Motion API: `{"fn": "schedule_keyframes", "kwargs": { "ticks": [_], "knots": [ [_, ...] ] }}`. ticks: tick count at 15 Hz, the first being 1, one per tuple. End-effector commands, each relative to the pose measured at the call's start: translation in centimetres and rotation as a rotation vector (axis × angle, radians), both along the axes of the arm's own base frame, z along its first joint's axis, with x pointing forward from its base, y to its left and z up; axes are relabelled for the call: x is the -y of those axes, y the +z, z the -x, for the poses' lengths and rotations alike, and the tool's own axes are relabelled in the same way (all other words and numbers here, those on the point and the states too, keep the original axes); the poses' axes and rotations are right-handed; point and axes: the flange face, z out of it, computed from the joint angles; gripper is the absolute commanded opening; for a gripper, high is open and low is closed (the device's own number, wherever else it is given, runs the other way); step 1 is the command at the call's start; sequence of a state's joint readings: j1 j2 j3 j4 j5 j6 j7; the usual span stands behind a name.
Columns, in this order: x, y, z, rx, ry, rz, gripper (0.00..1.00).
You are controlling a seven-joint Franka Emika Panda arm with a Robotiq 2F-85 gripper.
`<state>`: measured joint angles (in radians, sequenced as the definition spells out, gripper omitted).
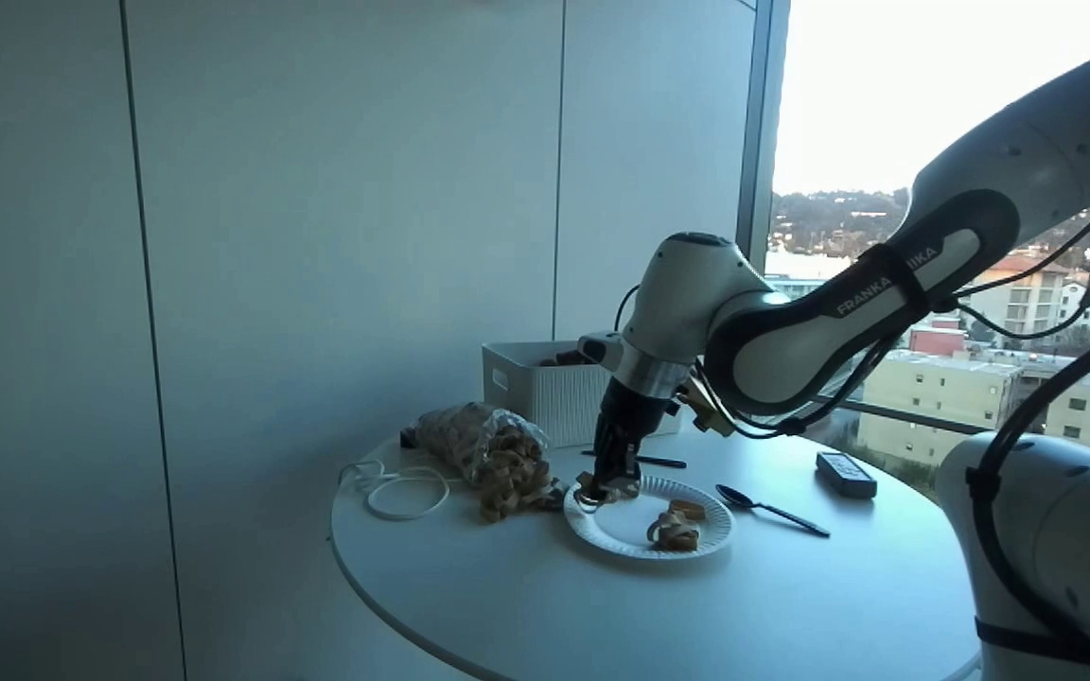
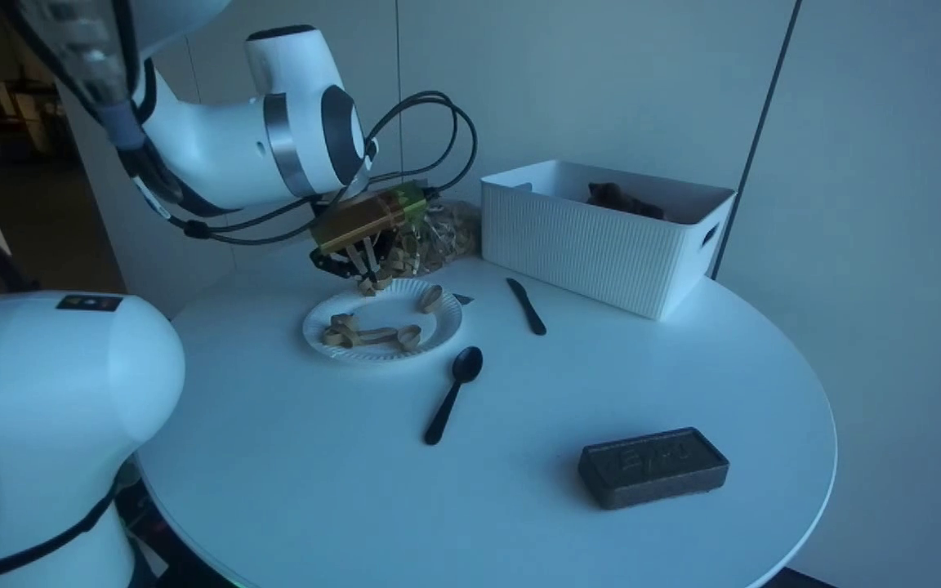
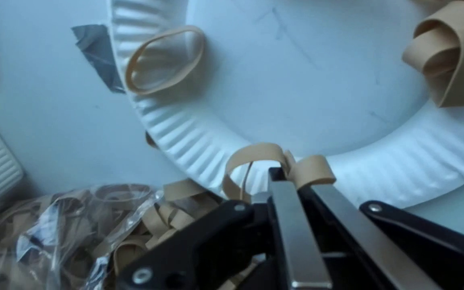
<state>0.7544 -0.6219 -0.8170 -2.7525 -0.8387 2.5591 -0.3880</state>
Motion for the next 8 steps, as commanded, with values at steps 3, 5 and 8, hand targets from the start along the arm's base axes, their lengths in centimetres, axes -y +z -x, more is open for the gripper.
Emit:
{"fn": "schedule_keyframes", "kwargs": {
  "ticks": [3,5,8],
  "knots": [
    [-1.9,3.6,0.8,0.157,0.098,0.009,0.06],
    [-3.2,3.6,0.9,0.187,0.144,0.016,0.06],
    [-5.0,2.9,1.1,0.221,0.174,0.037,0.07]
  ]
}}
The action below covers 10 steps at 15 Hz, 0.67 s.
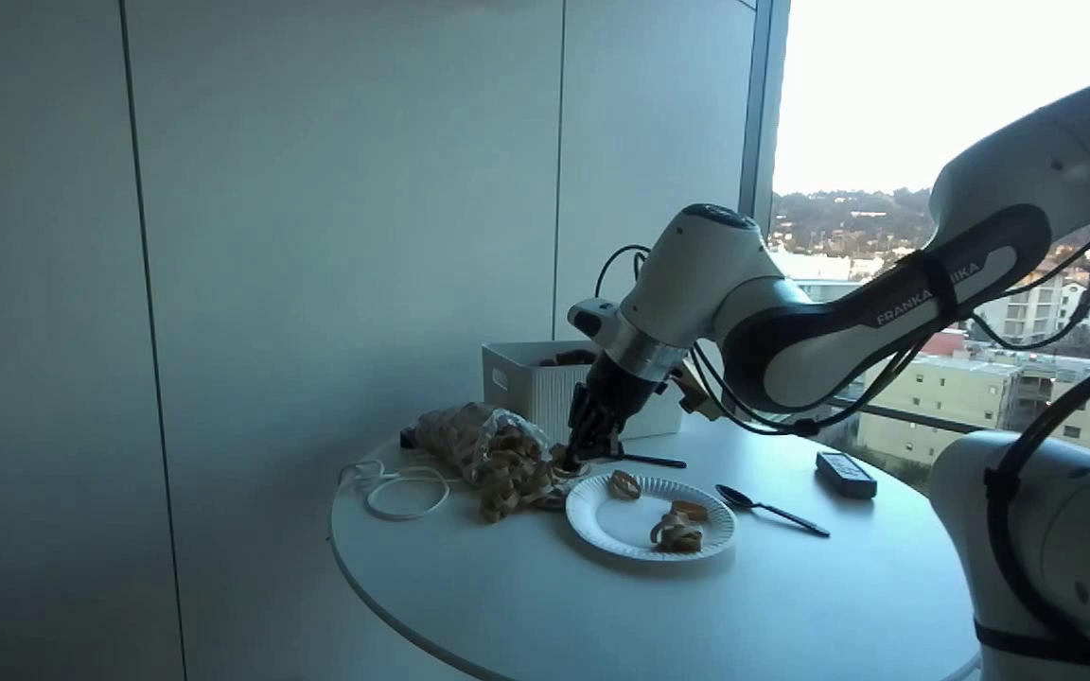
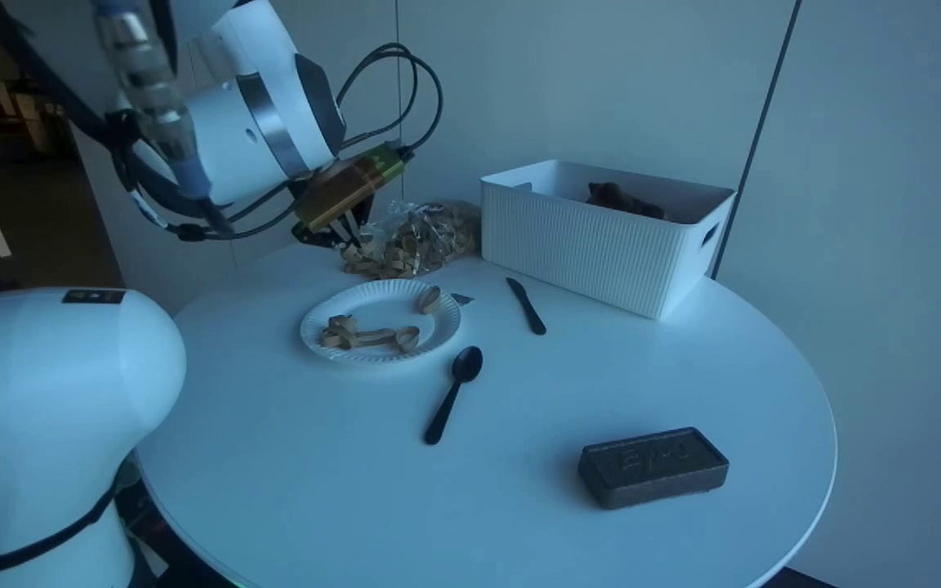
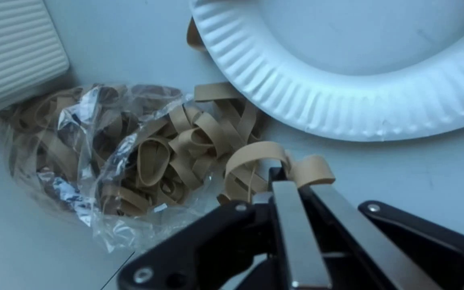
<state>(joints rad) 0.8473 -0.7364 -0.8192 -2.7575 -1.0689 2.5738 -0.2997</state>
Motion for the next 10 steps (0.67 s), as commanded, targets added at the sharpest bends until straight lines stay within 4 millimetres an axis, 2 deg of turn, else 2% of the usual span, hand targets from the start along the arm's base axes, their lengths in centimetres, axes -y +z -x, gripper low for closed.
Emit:
{"fn": "schedule_keyframes", "kwargs": {
  "ticks": [1,4,10],
  "knots": [
    [-1.8,-0.3,0.1,0.074,0.025,-0.004,0.06],
    [-2.2,-0.2,0.5,0.170,0.008,0.002,0.06],
    [-2.5,-0.9,-1.8,0.210,-0.044,0.044,0.06]
  ]
}}
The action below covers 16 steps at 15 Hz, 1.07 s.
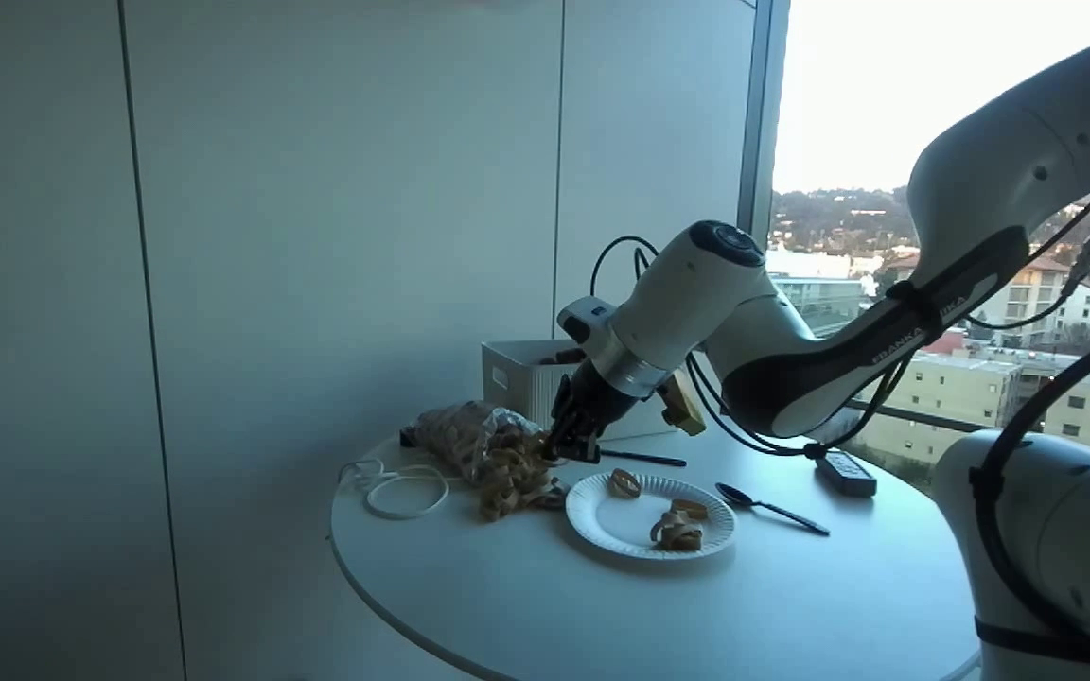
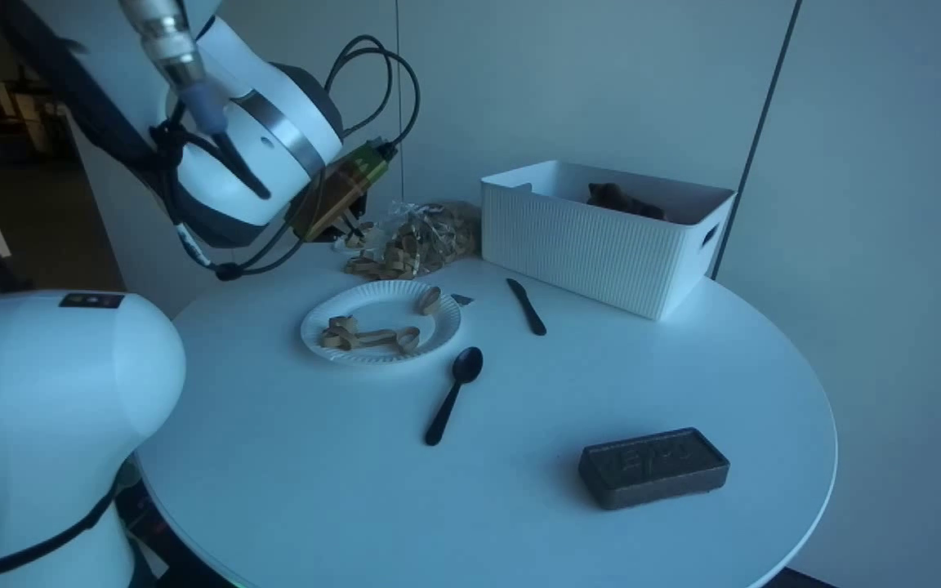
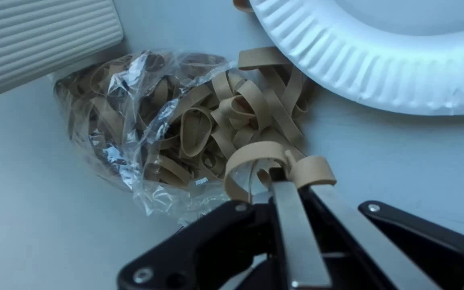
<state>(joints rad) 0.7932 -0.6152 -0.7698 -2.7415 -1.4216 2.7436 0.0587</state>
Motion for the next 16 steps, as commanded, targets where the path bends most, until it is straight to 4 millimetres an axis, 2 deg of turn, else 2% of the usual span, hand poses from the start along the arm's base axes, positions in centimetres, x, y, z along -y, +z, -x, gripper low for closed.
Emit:
{"fn": "schedule_keyframes", "kwargs": {
  "ticks": [1,8,9,10,12,16],
  "knots": [
    [-0.7,-0.1,-2.1,0.032,-0.027,0.016,0.06],
    [-2.7,-0.6,-6.0,0.029,-0.094,0.067,0.07],
    [-2.9,-0.4,-6.5,0.041,-0.114,0.069,0.33],
    [-2.8,-0.5,-6.8,0.036,-0.128,0.068,0.33],
    [-2.7,-0.5,-7.2,0.026,-0.147,0.053,0.42],
    [-2.1,-0.4,-6.3,-0.008,-0.193,0.029,0.72]
  ]
}}
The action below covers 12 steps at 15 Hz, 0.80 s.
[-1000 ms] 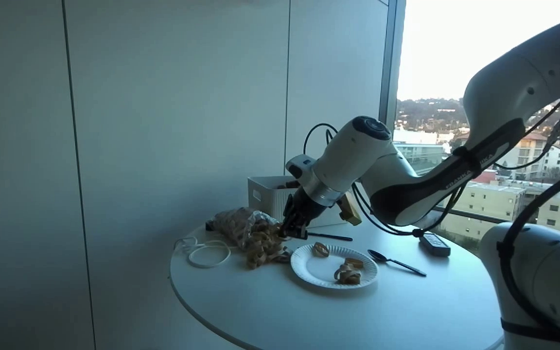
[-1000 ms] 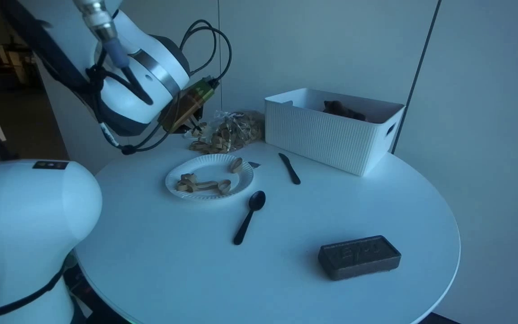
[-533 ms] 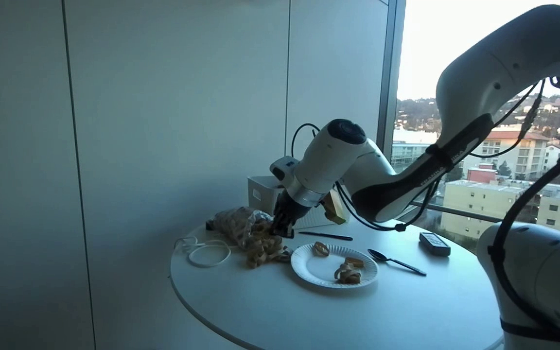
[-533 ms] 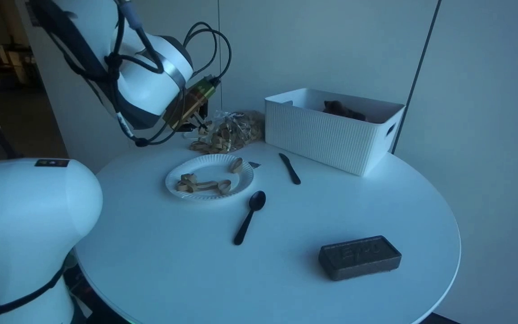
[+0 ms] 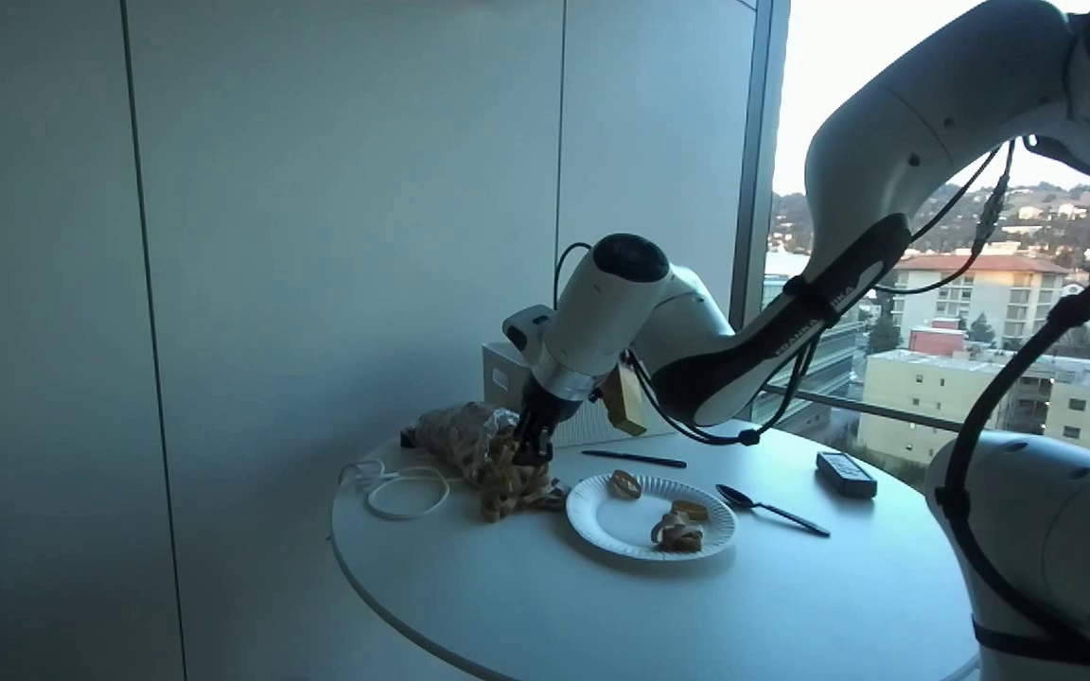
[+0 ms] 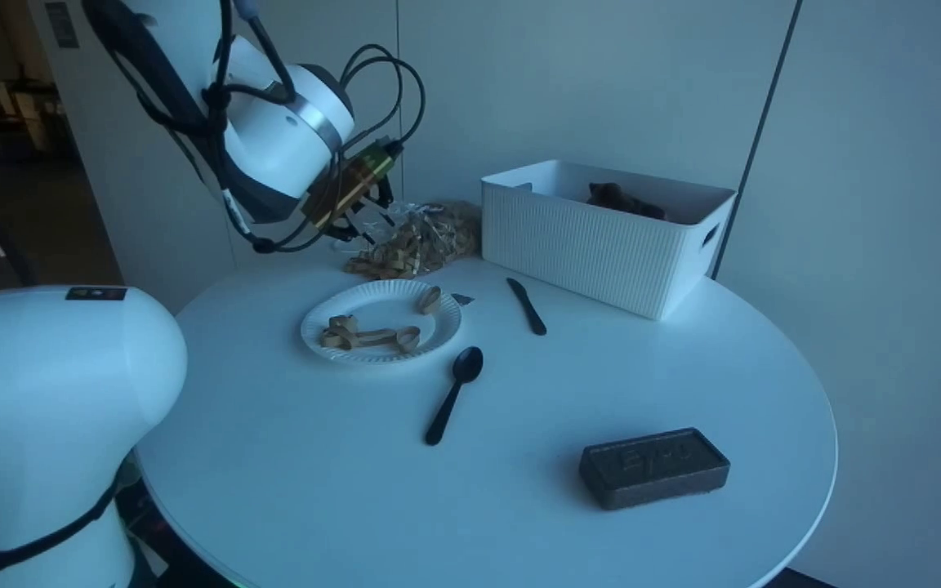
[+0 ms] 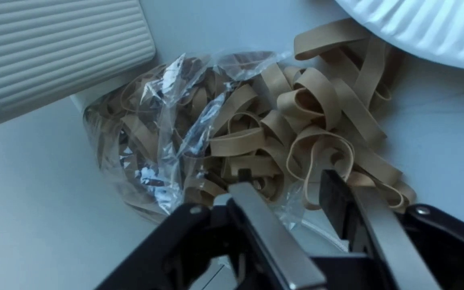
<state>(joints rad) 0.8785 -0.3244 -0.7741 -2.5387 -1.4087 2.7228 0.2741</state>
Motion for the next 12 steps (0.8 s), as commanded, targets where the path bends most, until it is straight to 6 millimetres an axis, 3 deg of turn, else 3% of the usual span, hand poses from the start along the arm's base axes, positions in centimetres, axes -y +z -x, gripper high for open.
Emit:
{"fn": "schedule_keyframes", "kwargs": {
  "ticks": [1,4,8,12],
  "knots": [
    [0.3,0.7,0.4,-0.018,-0.060,-0.028,0.79],
    [1.0,1.9,2.5,-0.035,-0.165,-0.063,1.00],
    [2.8,2.9,5.1,-0.034,-0.345,-0.039,1.00],
    [5.0,2.1,7.6,-0.091,-0.458,-0.046,1.00]
  ]
}}
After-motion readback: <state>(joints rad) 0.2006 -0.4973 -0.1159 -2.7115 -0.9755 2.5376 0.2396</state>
